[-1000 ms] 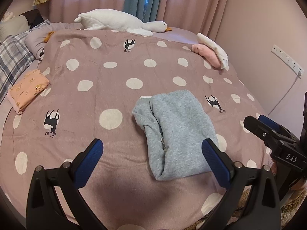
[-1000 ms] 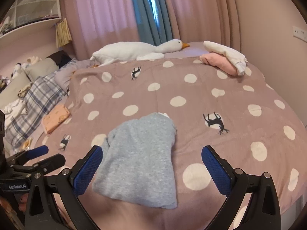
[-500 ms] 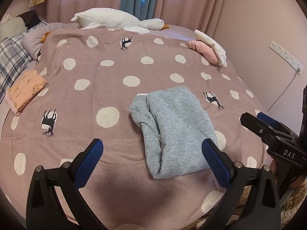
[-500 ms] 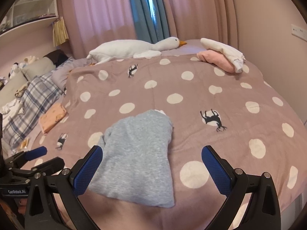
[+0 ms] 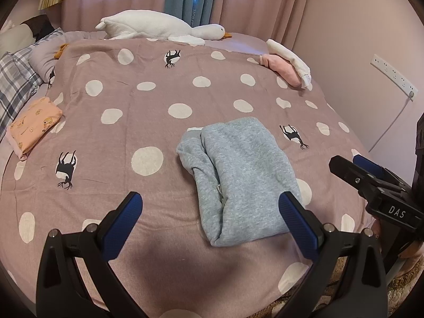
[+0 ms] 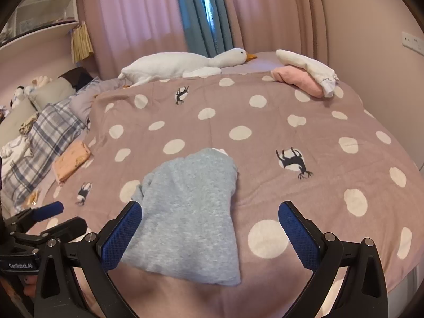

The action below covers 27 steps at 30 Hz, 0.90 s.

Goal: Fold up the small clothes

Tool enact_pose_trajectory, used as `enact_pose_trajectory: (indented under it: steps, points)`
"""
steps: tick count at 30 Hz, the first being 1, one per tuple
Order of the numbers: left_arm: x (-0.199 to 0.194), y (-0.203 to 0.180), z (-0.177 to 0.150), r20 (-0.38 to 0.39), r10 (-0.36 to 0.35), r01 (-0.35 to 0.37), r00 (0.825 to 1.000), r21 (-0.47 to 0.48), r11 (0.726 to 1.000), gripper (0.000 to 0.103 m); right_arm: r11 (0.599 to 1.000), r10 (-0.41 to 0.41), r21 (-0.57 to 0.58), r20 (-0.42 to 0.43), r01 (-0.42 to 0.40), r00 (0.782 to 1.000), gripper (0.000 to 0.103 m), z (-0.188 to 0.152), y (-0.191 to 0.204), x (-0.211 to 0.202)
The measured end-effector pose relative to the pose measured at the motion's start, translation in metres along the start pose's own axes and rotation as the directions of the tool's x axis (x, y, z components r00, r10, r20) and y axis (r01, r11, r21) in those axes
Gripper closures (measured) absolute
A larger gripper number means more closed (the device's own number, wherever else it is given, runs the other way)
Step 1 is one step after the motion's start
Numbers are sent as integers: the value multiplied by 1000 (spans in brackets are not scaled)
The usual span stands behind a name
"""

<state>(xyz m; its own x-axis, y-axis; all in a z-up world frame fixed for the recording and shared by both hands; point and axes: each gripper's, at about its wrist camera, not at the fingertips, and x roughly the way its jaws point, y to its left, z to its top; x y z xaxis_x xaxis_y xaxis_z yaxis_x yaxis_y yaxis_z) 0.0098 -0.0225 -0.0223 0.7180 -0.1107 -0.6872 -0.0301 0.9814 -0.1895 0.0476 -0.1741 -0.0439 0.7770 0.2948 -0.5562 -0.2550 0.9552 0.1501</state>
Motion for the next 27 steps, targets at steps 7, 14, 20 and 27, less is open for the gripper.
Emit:
enact_pose_trajectory:
  steps: [7, 14, 20, 27]
  points:
    - [2, -2, -1, -6, -4, 4, 1000, 3, 1000, 0, 1000, -3, 0, -4, 3, 1000, 1, -2, 0, 0]
    - [3, -2, -1, -5, -10, 10, 1000, 14, 1000, 0, 1000, -6, 2, -7, 6, 1000, 1, -4, -1, 1]
    - [2, -2, -1, -4, -10, 10, 1000, 15, 1000, 0, 1000, -7, 2, -8, 7, 1000, 1, -4, -1, 2]
    - [2, -1, -1, -8, -13, 13, 1000, 12, 1000, 0, 1000, -8, 0, -11, 8, 1000, 1, -6, -1, 2]
